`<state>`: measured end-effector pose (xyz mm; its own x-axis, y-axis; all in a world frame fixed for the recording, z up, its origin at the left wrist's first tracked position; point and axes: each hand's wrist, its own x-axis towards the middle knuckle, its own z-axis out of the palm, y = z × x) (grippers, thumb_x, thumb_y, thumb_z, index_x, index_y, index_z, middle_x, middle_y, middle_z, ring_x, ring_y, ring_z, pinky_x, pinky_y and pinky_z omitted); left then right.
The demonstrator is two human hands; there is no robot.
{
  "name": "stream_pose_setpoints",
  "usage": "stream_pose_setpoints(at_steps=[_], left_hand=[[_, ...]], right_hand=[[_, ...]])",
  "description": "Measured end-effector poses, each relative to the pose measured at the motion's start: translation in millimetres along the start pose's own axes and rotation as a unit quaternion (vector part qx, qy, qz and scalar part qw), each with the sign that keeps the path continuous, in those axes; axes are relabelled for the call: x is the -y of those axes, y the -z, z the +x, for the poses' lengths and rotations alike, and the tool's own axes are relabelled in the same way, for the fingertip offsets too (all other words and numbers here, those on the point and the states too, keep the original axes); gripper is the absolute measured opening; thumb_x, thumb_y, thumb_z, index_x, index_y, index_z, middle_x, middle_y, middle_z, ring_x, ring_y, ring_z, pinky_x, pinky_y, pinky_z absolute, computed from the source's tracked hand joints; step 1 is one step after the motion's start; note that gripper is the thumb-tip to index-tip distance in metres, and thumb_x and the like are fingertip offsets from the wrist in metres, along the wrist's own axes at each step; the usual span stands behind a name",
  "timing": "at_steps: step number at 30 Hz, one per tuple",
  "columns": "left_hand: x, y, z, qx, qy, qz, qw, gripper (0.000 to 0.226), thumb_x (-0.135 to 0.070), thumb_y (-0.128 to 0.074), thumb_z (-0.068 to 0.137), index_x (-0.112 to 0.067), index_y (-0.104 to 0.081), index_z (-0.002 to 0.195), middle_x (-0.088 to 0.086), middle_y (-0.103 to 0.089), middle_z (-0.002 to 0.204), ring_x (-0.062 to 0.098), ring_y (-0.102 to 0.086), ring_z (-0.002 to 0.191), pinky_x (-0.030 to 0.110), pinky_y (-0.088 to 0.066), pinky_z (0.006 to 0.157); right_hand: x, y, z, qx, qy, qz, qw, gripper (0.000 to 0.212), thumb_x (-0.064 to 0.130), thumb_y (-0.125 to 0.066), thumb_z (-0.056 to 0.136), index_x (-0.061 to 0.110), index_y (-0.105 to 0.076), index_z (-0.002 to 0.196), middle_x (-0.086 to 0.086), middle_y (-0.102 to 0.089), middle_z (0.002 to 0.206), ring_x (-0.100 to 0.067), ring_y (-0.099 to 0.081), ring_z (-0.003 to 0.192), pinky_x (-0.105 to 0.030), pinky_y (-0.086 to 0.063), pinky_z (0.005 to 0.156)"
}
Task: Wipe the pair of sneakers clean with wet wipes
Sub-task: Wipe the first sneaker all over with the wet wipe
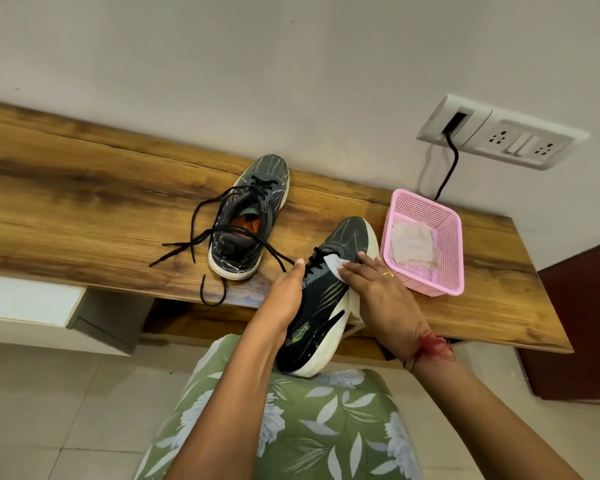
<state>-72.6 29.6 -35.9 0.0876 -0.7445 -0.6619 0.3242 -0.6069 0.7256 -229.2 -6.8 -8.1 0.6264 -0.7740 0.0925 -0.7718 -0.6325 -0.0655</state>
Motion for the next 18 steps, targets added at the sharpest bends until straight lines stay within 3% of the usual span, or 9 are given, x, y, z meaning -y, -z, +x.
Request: stream_pose_setpoints(at_steps=[4,8,12,16,18], left_hand=[[-2.5,5.1,2.1,-0.009,0.0,-0.002,1.0,0.047,-0.05,-0.035,0.099,-0.014,-0.055,0.121,0.01,-0.063,0.119,0.025,-0.06,0.109,0.037,-0.046,0.097],[-1.5,4.3,3.1,-0.001,-0.001,0.015,1.0,0.065,-0.062,-0.037,0.091,-0.018,-0.049,0.136,0.008,-0.055,0.135,0.026,-0.054,0.121,0.045,-0.04,0.106],[-1.2,2.2,2.5,-0.01,-0.001,0.004,1.0,0.055,-0.053,-0.036,0.097,-0.016,-0.05,0.135,0.011,-0.058,0.13,0.026,-0.056,0.118,0.044,-0.041,0.105],[-4.1,5.5,3.7,-0.025,0.0,-0.014,1.0,0.045,-0.044,-0.036,0.101,-0.01,-0.06,0.116,0.013,-0.065,0.114,0.027,-0.062,0.104,0.037,-0.047,0.094],[-4.0,6.0,2.2,-0.018,0.006,-0.019,1.0,0.046,-0.045,-0.036,0.1,-0.01,-0.062,0.115,0.013,-0.069,0.106,0.026,-0.066,0.097,0.034,-0.051,0.081]], right_hand=[[27.6,-0.4,-11.9,0.025,0.032,0.092,0.995,0.051,-0.008,-0.062,0.076,0.008,-0.059,0.124,-0.008,-0.059,0.127,-0.023,-0.05,0.123,-0.036,-0.023,0.107],[14.5,-2.0,-5.6,0.009,0.005,0.044,0.999,0.054,-0.012,-0.061,0.075,0.005,-0.056,0.126,-0.012,-0.058,0.128,-0.028,-0.047,0.126,-0.04,-0.014,0.108],[26.7,-3.3,-6.9,0.013,-0.021,0.067,0.997,0.052,-0.011,-0.055,0.074,0.005,-0.059,0.124,-0.012,-0.06,0.126,-0.027,-0.05,0.123,-0.039,-0.017,0.108],[51.9,-4.6,-23.4,-0.028,0.001,0.184,0.983,0.051,-0.006,-0.04,0.076,0.009,-0.063,0.118,-0.006,-0.063,0.121,-0.016,-0.052,0.12,-0.034,-0.032,0.109],[50.0,5.6,-19.3,-0.019,-0.092,0.347,0.933,0.049,-0.01,-0.04,0.085,0.02,-0.065,0.114,0.001,-0.062,0.121,-0.01,-0.052,0.118,-0.025,-0.038,0.104]])
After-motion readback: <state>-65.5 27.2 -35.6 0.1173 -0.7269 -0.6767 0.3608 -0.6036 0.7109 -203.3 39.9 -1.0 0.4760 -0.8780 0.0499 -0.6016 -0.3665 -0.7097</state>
